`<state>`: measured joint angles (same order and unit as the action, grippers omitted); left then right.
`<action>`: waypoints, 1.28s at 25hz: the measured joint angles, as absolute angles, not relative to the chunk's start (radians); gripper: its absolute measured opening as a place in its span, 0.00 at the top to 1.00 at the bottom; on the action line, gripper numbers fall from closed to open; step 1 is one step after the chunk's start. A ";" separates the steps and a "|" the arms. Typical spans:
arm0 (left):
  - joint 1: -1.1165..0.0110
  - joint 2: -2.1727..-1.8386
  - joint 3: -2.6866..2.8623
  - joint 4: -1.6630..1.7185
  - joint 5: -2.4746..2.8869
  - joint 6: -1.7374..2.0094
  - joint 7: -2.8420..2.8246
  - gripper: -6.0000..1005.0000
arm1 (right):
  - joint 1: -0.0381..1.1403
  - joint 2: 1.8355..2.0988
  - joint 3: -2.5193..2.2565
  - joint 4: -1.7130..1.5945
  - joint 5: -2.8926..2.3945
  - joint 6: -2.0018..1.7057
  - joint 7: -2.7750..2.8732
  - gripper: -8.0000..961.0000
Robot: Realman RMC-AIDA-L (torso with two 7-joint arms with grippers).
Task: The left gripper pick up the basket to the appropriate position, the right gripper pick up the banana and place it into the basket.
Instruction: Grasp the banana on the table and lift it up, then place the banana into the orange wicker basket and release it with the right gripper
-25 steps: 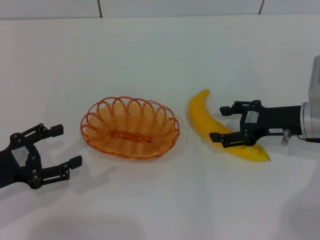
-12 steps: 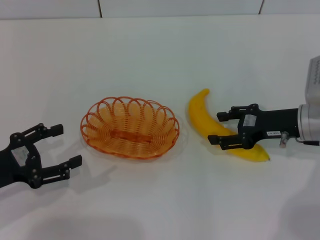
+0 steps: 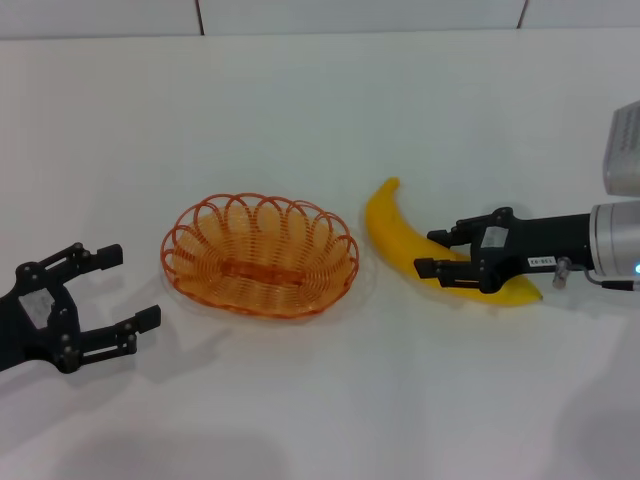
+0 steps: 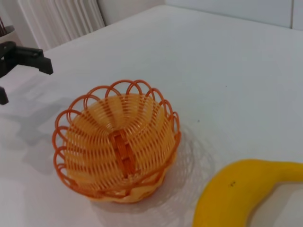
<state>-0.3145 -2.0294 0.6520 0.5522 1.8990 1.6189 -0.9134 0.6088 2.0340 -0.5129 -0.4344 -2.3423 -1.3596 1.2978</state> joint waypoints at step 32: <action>-0.335 -2.029 0.659 0.542 1.907 1.625 -0.914 0.11 | 0.812 2.045 -0.582 -0.155 -2.049 -1.442 0.856 0.51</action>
<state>-0.3349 -2.0294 0.6589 0.5420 1.9071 1.6246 -0.9140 0.8124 2.0449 -0.5820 -0.1550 -2.0488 -1.4418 0.8564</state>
